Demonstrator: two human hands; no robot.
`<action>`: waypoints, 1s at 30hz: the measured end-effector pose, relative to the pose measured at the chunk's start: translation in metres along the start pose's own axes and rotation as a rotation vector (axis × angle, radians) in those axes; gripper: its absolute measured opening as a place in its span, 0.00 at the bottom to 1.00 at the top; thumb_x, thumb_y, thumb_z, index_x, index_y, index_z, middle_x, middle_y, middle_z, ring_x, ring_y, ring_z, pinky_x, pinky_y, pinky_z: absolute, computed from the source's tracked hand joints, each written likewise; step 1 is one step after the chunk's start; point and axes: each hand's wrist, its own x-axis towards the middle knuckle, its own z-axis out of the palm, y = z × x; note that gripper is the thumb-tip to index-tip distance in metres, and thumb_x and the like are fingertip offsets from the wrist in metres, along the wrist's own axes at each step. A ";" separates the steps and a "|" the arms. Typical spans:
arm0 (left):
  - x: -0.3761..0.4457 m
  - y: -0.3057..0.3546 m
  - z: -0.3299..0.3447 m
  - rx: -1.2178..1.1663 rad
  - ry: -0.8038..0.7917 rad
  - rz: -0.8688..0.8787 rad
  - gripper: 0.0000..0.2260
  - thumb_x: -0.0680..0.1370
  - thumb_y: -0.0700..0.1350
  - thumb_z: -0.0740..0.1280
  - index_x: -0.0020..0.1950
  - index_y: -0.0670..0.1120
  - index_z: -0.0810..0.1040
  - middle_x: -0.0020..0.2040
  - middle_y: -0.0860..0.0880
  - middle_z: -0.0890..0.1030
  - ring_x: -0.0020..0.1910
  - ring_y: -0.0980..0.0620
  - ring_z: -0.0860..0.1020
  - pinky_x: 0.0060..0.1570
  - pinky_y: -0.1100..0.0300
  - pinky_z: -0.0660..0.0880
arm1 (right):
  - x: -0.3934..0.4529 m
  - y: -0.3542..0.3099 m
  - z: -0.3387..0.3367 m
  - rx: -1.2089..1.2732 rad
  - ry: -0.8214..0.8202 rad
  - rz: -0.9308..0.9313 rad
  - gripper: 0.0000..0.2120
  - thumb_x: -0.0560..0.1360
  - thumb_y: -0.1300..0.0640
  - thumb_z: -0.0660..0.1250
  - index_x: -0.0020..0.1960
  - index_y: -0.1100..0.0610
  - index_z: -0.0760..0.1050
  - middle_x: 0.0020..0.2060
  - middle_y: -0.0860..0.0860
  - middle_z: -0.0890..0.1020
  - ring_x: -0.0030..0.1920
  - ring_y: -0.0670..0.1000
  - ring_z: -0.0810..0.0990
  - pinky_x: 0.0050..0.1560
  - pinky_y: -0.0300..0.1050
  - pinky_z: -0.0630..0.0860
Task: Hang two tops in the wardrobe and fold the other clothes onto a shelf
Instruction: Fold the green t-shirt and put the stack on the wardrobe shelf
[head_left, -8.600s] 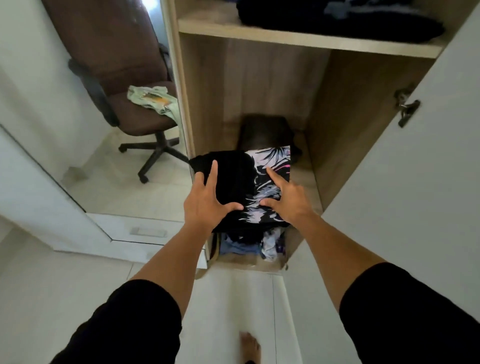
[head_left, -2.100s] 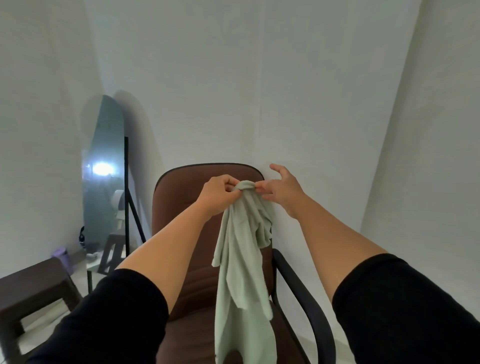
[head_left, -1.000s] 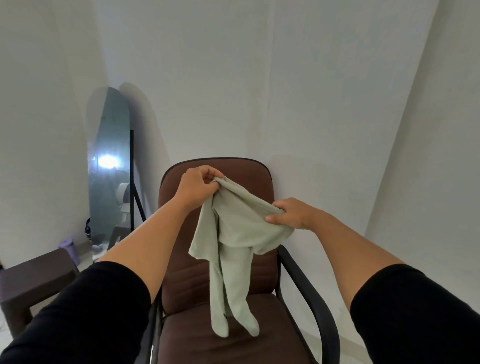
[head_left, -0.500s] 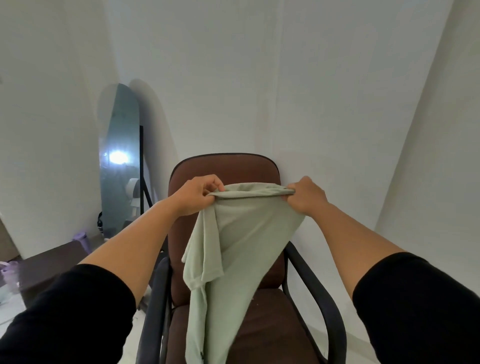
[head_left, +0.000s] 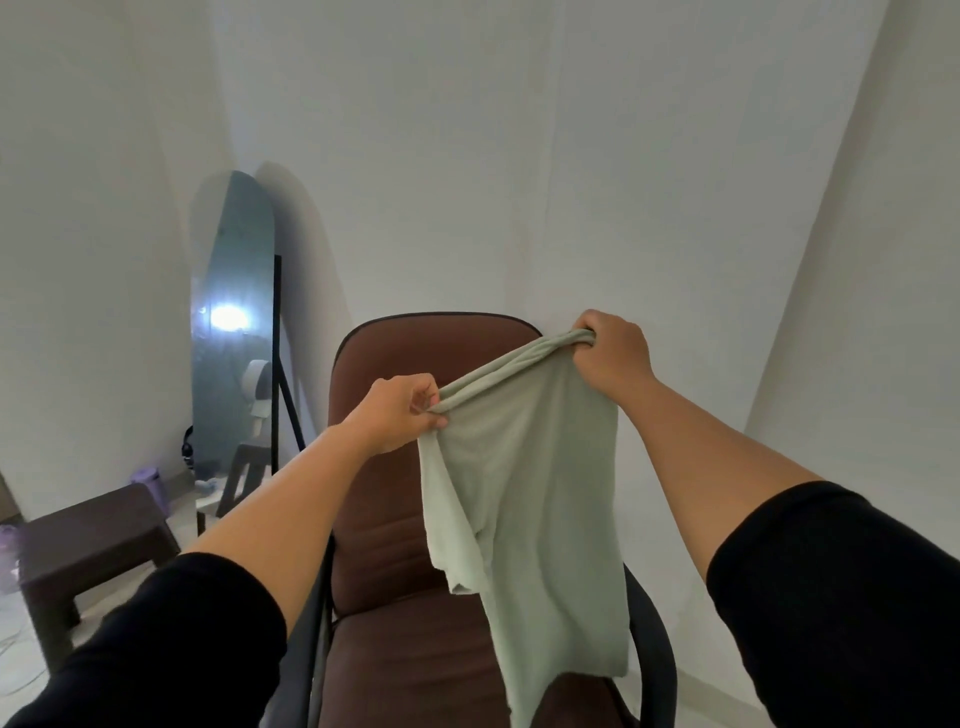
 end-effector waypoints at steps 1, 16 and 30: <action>-0.001 0.003 0.003 -0.002 0.031 -0.002 0.09 0.74 0.47 0.71 0.42 0.50 0.71 0.42 0.50 0.79 0.41 0.52 0.75 0.40 0.62 0.71 | -0.001 -0.001 -0.002 0.001 0.013 0.006 0.09 0.70 0.65 0.60 0.46 0.57 0.76 0.44 0.53 0.81 0.47 0.57 0.76 0.53 0.52 0.71; -0.020 0.026 -0.002 0.191 0.046 -0.199 0.11 0.80 0.50 0.54 0.39 0.48 0.66 0.42 0.46 0.73 0.43 0.44 0.73 0.43 0.52 0.71 | -0.050 -0.012 -0.023 -0.172 0.002 0.196 0.11 0.71 0.61 0.58 0.46 0.52 0.77 0.39 0.48 0.75 0.54 0.55 0.70 0.47 0.47 0.57; -0.079 0.059 -0.003 -0.759 -0.001 -0.480 0.14 0.78 0.35 0.54 0.51 0.46 0.77 0.50 0.42 0.82 0.39 0.52 0.82 0.45 0.60 0.79 | -0.106 -0.027 -0.028 0.316 -0.033 0.269 0.08 0.76 0.60 0.61 0.50 0.57 0.77 0.44 0.49 0.76 0.45 0.51 0.74 0.43 0.42 0.70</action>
